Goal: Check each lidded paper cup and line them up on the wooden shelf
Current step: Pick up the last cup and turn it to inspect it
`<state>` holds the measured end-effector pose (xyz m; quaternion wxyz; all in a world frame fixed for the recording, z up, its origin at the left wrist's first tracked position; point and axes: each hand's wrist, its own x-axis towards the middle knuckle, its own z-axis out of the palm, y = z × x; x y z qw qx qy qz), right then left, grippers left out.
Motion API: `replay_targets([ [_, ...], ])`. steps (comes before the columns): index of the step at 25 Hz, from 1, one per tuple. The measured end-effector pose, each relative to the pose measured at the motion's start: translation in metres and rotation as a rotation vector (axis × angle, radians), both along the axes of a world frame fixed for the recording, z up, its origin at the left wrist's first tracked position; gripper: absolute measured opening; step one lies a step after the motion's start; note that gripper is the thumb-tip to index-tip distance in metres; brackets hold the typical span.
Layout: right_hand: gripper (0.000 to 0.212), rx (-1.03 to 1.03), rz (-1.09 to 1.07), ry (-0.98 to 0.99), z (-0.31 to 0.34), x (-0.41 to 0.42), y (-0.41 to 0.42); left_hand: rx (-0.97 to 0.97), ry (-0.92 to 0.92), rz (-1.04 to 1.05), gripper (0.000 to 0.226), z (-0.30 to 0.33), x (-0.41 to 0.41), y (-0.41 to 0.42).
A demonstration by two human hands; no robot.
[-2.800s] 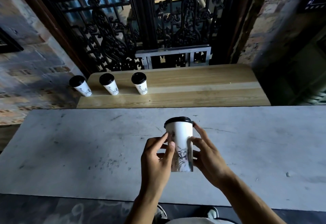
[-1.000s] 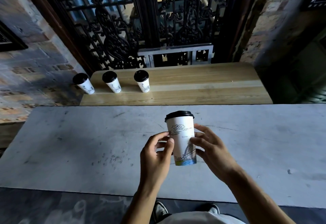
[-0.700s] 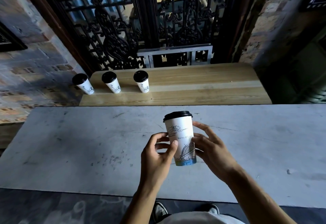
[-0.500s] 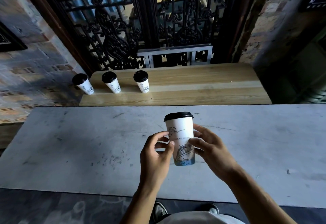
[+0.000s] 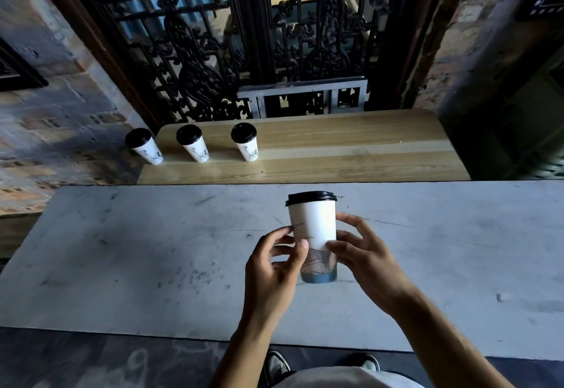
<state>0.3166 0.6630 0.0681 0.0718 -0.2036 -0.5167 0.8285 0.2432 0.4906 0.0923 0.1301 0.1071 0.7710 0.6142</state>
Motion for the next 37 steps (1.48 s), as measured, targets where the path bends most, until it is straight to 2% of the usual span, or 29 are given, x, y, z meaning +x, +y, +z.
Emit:
replay_targets([
  [3,0.054,-0.021,0.021,0.002,-0.002,0.000,0.000,-0.028,0.007,-0.027,0.062,0.000,0.001,0.000],
  [5,0.054,-0.025,0.023,0.002,-0.004,0.000,0.000,-0.053,0.009,-0.024,0.062,0.000,0.001,0.000],
  [13,0.060,0.002,-0.029,0.003,-0.010,0.004,-0.001,-0.059,0.014,0.008,0.028,-0.005,0.003,-0.002],
  [19,0.055,-0.014,-0.058,0.019,-0.008,0.004,0.002,-0.036,-0.014,-0.010,0.035,-0.008,0.005,0.000],
  [22,0.061,-0.033,-0.010,0.026,-0.008,0.006,0.004,-0.042,-0.015,-0.020,0.046,-0.008,0.007,0.004],
  [29,0.073,0.042,0.019,0.011,-0.010,0.010,0.016,-0.066,0.002,-0.017,0.046,-0.009,0.007,0.013],
  [34,0.055,0.135,0.063,0.029,-0.004,0.008,0.029,-0.064,0.003,-0.038,0.041,-0.012,0.006,0.026],
  [37,0.057,0.131,0.071,0.017,-0.002,0.006,0.040,-0.072,-0.004,-0.069,0.047,-0.011,0.004,0.035],
])
